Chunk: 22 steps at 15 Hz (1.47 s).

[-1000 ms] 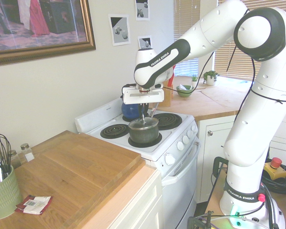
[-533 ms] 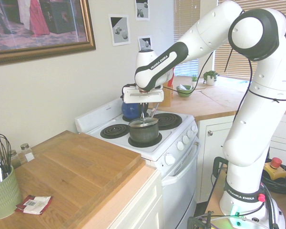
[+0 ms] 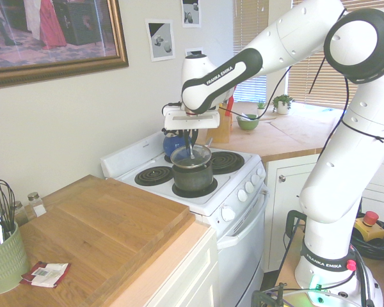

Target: Cover the lid of the pot

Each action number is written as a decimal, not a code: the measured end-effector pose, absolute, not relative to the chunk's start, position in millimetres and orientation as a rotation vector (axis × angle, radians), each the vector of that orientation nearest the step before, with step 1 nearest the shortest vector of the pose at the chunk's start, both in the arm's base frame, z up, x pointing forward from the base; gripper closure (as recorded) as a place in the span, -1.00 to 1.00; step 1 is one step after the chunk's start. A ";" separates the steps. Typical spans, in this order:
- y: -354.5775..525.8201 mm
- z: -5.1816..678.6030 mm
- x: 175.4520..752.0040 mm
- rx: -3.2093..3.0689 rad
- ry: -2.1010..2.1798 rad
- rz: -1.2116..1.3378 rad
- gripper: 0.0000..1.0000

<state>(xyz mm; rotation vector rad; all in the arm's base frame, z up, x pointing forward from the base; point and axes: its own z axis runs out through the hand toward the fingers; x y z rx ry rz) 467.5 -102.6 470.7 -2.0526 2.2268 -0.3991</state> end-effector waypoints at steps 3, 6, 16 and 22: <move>-109.4 455.9 472.5 -2.054 2.243 -0.384 1.00; -109.3 453.3 474.6 -2.054 2.239 -0.388 1.00; -105.1 445.6 479.4 -2.074 2.236 -0.369 1.00; -105.6 446.9 479.2 -2.073 2.238 -0.372 1.00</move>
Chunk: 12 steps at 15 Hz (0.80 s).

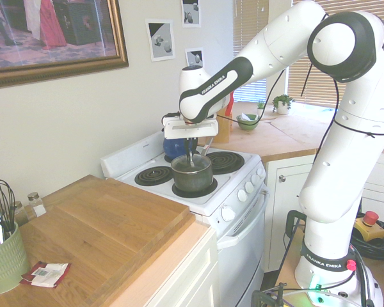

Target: Cover the lid of the pot

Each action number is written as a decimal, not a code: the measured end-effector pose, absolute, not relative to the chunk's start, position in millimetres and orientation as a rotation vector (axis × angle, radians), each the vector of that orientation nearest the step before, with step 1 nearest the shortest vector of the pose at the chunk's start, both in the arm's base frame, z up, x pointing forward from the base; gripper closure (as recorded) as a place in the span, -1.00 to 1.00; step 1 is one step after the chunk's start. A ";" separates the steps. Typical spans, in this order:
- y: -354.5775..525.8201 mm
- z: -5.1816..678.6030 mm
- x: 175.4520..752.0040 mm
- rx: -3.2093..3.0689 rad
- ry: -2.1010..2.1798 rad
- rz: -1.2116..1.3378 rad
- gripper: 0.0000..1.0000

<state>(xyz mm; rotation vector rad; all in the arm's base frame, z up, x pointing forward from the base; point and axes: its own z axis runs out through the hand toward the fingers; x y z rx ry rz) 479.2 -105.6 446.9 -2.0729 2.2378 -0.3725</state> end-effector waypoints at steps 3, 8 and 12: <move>-105.0 450.2 479.2 -2.074 2.236 -0.376 1.00; -99.6 459.8 481.1 -2.101 2.229 -0.379 1.00; -102.7 453.2 480.7 -2.108 2.246 -0.372 1.00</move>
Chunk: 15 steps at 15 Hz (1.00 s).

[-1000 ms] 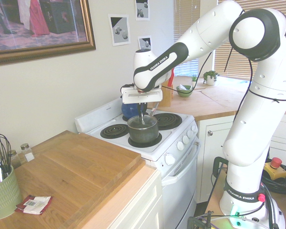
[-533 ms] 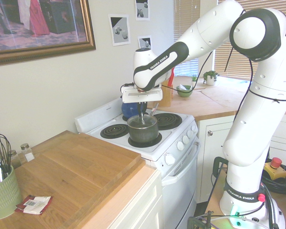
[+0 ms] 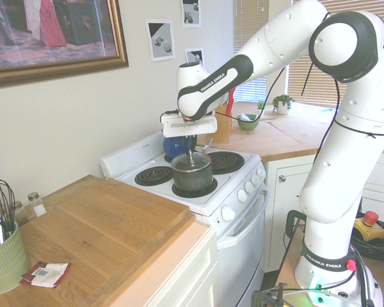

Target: Cover the lid of the pot

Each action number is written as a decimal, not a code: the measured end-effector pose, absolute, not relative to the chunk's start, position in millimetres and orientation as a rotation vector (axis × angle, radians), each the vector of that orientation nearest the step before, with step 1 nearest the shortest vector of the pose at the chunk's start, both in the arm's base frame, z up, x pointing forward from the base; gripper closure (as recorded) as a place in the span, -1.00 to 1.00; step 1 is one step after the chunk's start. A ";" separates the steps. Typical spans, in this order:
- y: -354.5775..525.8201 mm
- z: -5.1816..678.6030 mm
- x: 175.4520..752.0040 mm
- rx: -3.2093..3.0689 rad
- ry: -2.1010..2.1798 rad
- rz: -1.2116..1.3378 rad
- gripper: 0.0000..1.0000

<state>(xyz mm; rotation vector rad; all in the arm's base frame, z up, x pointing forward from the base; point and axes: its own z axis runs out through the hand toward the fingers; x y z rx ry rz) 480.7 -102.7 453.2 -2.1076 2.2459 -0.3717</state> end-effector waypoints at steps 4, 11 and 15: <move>-99.3 442.5 479.0 -2.119 2.240 -0.364 1.00; -96.6 440.6 479.6 -2.130 2.233 -0.359 -1.00; -96.7 440.6 479.5 -2.132 2.231 -0.356 -1.00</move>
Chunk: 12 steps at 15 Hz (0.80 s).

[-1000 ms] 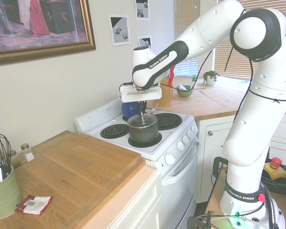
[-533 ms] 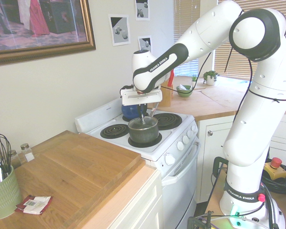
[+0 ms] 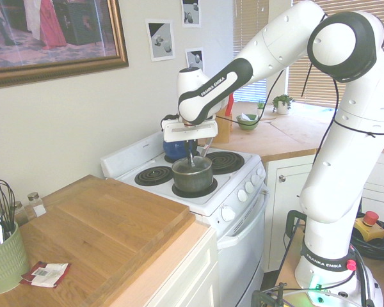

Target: Cover the lid of the pot

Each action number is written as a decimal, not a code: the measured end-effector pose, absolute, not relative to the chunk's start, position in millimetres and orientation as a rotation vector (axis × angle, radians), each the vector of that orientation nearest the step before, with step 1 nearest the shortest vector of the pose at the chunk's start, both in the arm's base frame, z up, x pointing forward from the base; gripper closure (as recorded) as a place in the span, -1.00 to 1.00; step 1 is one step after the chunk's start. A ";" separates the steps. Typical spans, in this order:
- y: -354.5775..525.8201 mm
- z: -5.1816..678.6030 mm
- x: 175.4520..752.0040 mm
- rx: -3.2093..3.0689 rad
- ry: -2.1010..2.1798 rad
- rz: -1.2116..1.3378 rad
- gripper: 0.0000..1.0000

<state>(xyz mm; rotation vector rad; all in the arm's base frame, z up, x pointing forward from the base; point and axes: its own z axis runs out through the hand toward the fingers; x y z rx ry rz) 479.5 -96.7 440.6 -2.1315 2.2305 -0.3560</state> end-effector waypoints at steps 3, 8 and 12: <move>-97.0 440.6 479.4 -2.132 2.231 -0.354 -1.00; -94.4 439.9 479.8 -2.139 2.228 -0.349 -1.00; -91.6 441.9 478.6 -2.147 2.229 -0.337 -1.00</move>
